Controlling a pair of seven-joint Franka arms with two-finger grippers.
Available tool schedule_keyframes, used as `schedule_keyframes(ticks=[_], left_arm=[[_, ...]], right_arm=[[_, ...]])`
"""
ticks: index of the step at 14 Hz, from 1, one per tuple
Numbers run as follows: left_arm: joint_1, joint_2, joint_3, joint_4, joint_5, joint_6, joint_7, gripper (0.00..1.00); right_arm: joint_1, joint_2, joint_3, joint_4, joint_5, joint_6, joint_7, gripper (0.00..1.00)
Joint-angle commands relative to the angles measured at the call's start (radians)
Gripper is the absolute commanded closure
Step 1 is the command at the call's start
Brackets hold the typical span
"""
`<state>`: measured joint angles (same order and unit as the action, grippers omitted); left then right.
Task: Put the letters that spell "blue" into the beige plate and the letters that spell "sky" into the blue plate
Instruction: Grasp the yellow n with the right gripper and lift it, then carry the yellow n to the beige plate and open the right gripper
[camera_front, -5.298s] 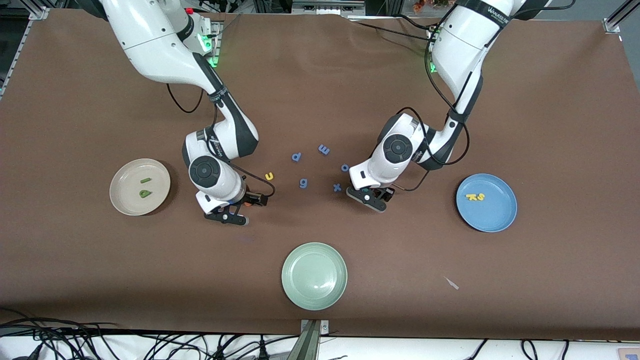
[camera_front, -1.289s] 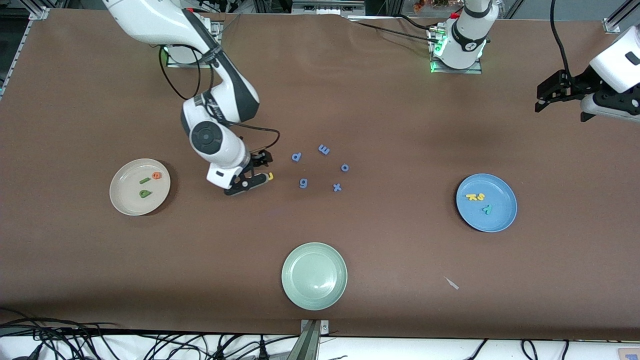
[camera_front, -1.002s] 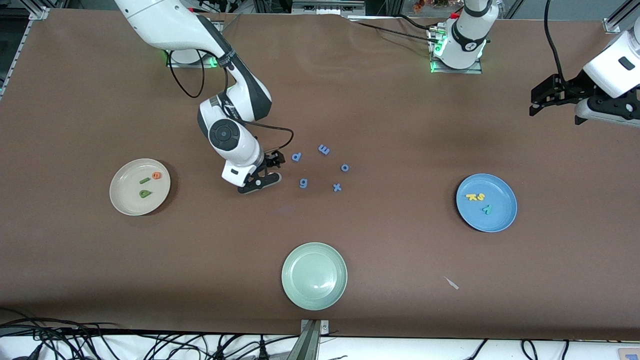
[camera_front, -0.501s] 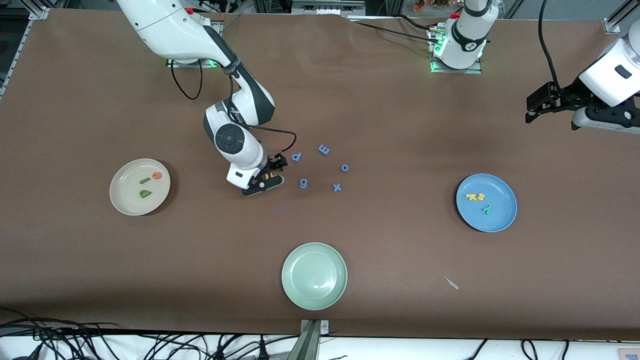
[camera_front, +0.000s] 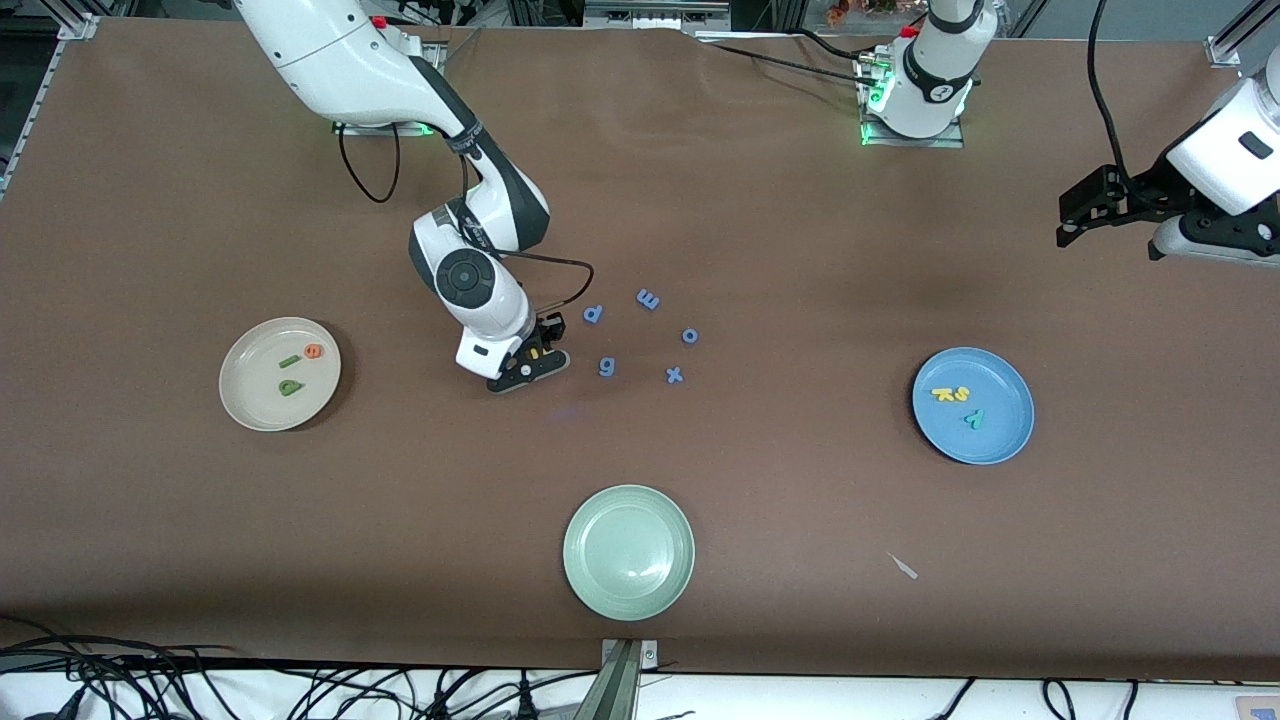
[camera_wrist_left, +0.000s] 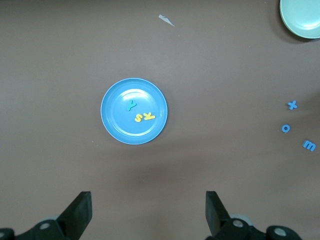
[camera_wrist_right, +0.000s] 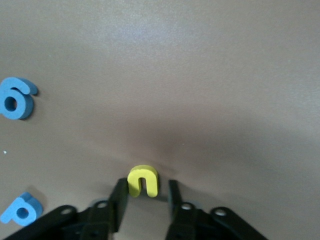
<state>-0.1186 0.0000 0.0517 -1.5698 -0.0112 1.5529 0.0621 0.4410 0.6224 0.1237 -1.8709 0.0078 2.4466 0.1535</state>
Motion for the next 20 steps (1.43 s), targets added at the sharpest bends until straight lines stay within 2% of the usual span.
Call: schedule_keyframes(ticks=[1,6,8,14,17,18,20], left_arm=[[0.005,0.018,0.005,0.034,-0.016,-0.023,-0.004,0.00],[0.005,0.018,0.007,0.036,-0.015,-0.028,-0.002,0.00],[0.007,0.018,0.007,0.034,-0.016,-0.028,-0.002,0.00],[0.007,0.018,0.005,0.036,-0.016,-0.028,-0.001,0.00],[0.007,0.018,0.005,0.036,-0.016,-0.028,-0.001,0.00],[0.007,0.018,0.005,0.036,-0.016,-0.028,-0.001,0.00],[0.007,0.020,0.005,0.036,-0.016,-0.028,-0.001,0.00]], right_arm=[[0.010,0.014,0.001,0.004,-0.009,0.014,0.009,0.91],[-0.004,-0.009,-0.006,0.032,-0.009,-0.029,-0.006,0.96],[-0.007,-0.038,-0.047,0.052,-0.009,-0.107,-0.031,0.96],[-0.008,-0.111,-0.321,0.045,-0.003,-0.302,-0.297,0.96],[-0.008,-0.112,-0.429,0.045,0.000,-0.356,-0.347,0.96],[-0.014,-0.108,-0.453,0.044,0.001,-0.365,-0.365,0.96],[-0.066,-0.098,-0.463,0.044,-0.002,-0.376,-0.373,0.96]])
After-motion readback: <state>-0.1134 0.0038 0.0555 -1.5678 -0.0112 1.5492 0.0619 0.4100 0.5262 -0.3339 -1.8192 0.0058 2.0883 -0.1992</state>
